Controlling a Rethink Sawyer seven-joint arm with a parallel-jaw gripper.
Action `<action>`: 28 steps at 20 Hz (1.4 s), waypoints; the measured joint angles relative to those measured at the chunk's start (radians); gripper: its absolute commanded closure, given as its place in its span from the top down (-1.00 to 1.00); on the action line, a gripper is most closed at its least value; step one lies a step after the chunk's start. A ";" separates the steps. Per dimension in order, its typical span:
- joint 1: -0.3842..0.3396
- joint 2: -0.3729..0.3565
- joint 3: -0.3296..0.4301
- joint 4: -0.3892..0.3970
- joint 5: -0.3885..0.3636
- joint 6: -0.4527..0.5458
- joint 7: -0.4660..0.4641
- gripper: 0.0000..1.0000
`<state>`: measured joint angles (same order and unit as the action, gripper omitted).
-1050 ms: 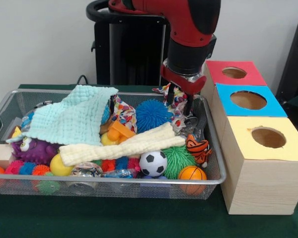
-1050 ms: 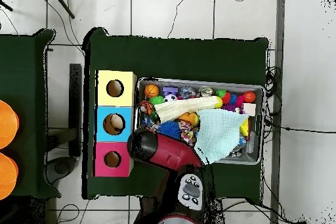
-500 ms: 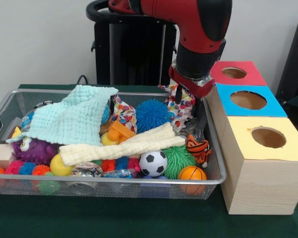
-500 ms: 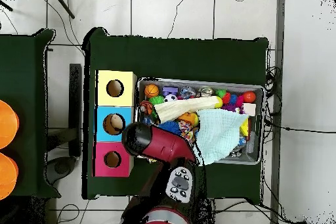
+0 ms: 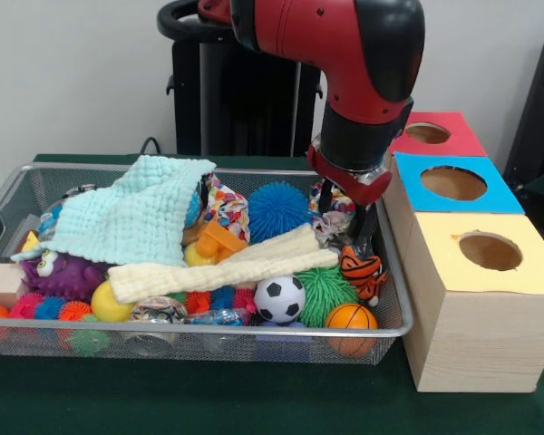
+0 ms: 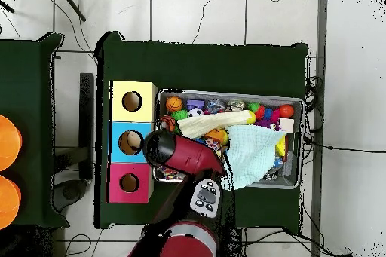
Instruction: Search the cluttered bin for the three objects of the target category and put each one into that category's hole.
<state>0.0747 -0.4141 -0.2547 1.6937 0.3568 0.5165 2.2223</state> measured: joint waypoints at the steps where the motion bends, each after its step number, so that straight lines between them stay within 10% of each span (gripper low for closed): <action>1: 0.001 0.005 -0.003 -0.007 0.000 0.000 0.000 1.00; 28: 0.100 0.052 -0.135 -0.187 -0.001 0.198 0.000 1.00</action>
<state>0.1748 -0.3622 -0.3900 1.5062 0.3562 0.7140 2.2223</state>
